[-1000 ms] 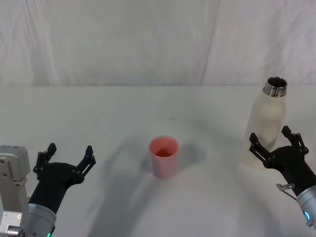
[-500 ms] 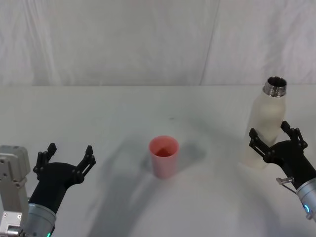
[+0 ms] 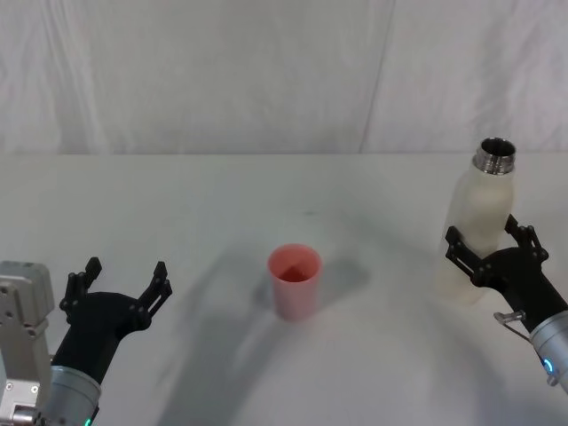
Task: Grasp the thermos with one hand and pour water into the cup lid.
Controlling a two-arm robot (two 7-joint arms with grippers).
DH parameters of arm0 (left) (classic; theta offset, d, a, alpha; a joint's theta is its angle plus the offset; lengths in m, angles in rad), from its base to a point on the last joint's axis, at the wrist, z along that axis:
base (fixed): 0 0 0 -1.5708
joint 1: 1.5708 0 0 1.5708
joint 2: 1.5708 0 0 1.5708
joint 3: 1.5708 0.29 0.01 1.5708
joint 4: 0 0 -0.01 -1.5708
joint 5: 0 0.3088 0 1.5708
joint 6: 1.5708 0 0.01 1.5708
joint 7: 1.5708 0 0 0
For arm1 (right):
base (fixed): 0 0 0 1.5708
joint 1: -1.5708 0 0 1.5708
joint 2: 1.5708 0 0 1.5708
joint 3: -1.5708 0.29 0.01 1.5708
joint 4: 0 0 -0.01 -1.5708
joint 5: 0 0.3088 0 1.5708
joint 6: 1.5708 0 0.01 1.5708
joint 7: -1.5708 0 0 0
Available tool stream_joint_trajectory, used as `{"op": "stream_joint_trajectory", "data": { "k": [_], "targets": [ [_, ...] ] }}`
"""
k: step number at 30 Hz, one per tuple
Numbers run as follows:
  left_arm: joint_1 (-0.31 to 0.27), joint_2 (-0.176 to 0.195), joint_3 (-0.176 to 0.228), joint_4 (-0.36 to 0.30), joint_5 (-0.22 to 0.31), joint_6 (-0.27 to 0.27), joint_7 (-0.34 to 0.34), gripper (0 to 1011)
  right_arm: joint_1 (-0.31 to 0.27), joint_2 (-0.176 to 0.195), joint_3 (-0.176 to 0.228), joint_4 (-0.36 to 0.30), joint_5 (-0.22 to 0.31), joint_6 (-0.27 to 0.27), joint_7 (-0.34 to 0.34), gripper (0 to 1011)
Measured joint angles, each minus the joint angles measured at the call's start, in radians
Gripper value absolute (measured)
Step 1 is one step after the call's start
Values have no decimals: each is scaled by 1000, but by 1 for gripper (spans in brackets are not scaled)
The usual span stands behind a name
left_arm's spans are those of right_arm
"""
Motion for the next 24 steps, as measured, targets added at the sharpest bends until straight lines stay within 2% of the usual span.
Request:
{"op": "stream_joint_trajectory", "data": {
  "k": [24],
  "targets": [
    [0,0,0,0,0,0,0,1001,61,-1,-11,55,11,0,12,1001]
  ]
}}
